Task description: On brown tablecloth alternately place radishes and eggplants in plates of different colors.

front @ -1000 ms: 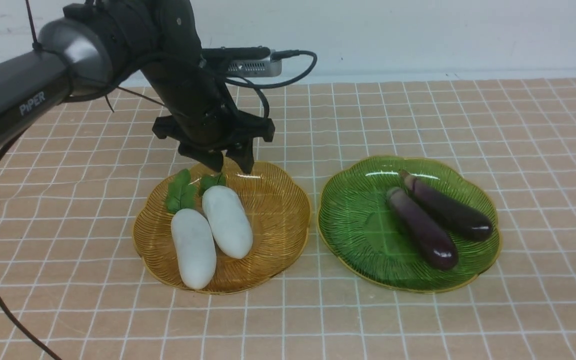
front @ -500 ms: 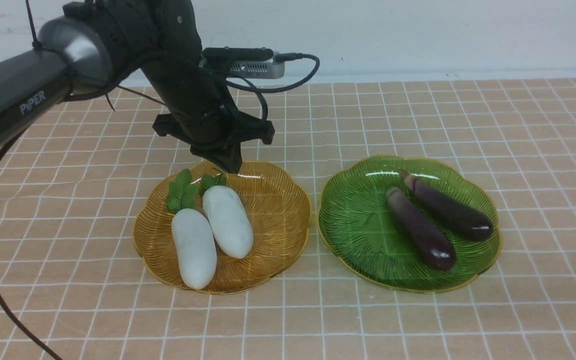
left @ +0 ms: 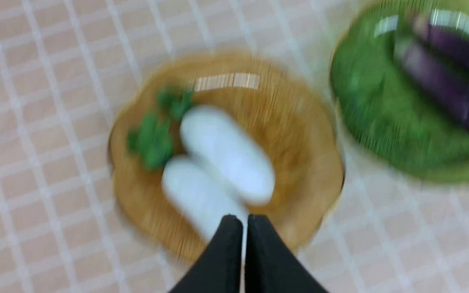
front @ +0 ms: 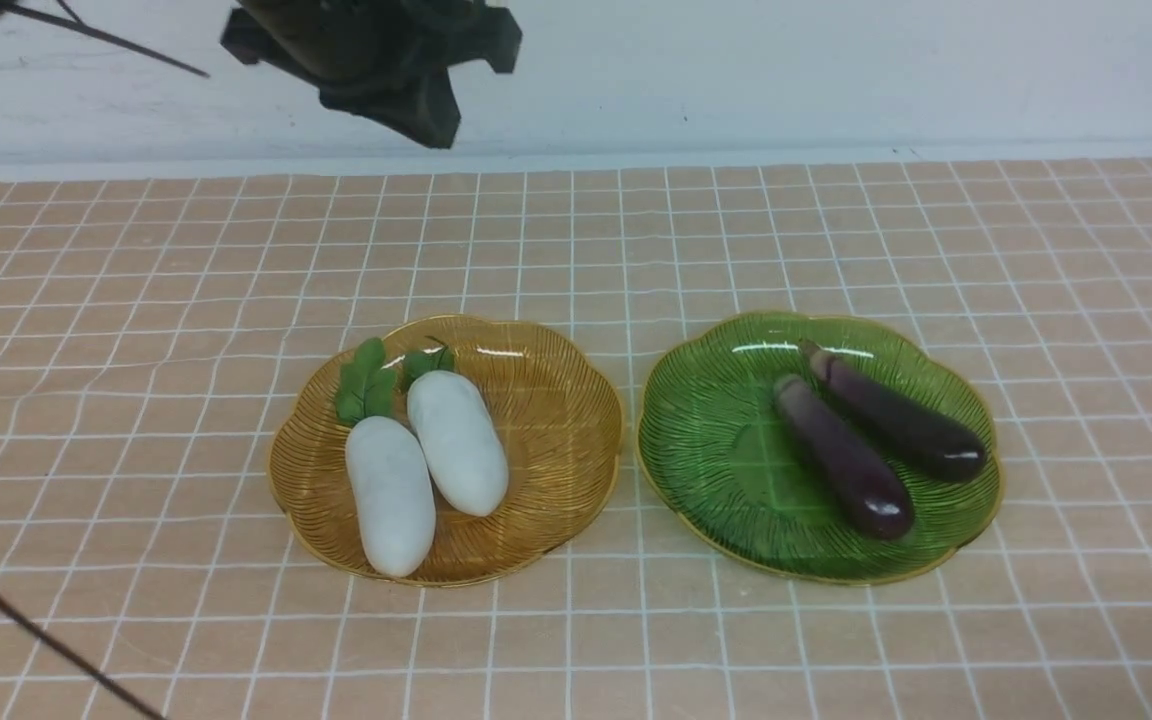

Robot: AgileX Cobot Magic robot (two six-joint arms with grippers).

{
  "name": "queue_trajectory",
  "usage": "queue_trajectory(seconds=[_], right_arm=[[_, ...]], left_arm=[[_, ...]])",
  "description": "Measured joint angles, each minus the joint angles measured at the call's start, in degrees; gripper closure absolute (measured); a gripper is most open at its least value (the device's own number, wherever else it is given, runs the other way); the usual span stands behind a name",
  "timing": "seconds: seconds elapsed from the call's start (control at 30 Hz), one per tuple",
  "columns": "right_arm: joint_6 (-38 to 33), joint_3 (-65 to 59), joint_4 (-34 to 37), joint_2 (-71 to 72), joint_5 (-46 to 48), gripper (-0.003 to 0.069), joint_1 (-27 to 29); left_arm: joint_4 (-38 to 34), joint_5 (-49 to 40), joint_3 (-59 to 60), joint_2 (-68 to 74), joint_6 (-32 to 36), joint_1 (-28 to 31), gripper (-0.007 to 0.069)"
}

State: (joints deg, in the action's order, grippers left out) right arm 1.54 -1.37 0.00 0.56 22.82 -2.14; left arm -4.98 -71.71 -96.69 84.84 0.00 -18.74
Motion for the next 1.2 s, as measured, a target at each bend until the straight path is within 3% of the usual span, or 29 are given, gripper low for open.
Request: queue_trajectory(seconds=[0.17, 0.27, 0.5, 0.57, 0.87, 0.97, 1.1, 1.2], right_arm=[[0.0, 0.0, 0.0, 0.0, 0.0, 0.0674, 0.0], [0.0, 0.0, 0.0, 0.0, 0.0, 0.0674, 0.0], [0.0, 0.0, 0.0, 0.0, 0.0, 0.0674, 0.0], [0.0, 0.0, 0.0, 0.0, 0.0, 0.0674, 0.0], [0.0, 0.0, 0.0, 0.0, 0.0, 0.0674, 0.0], [0.0, 0.0, 0.0, 0.0, 0.0, 0.0674, 0.0], [0.0, 0.0, 0.0, 0.0, 0.0, 0.0674, 0.0], [0.0, 0.0, 0.0, 0.0, 0.0, 0.0674, 0.0]], left_arm=[[1.4, 2.7, 27.2, -22.9, 0.6, 0.0, 0.0628], [1.2, 14.6, 43.6, -35.1, 0.7, 0.0, 0.0627], [-2.8, 41.6, 69.7, -58.0, -2.8, 0.0, 0.0627], [-4.1, 45.8, 75.2, -64.3, -3.9, 0.0, 0.0627], [-3.4, 47.5, 85.0, -73.1, -4.0, 0.0, 0.0627], [-1.3, 52.7, 87.6, -73.2, -4.0, 0.5, 0.0627], [-2.1, 62.8, 93.2, -74.8, -2.9, 5.2, 0.0627], [-1.9, 62.2, 98.0, -80.8, 0.0, 12.1, 0.0627]])
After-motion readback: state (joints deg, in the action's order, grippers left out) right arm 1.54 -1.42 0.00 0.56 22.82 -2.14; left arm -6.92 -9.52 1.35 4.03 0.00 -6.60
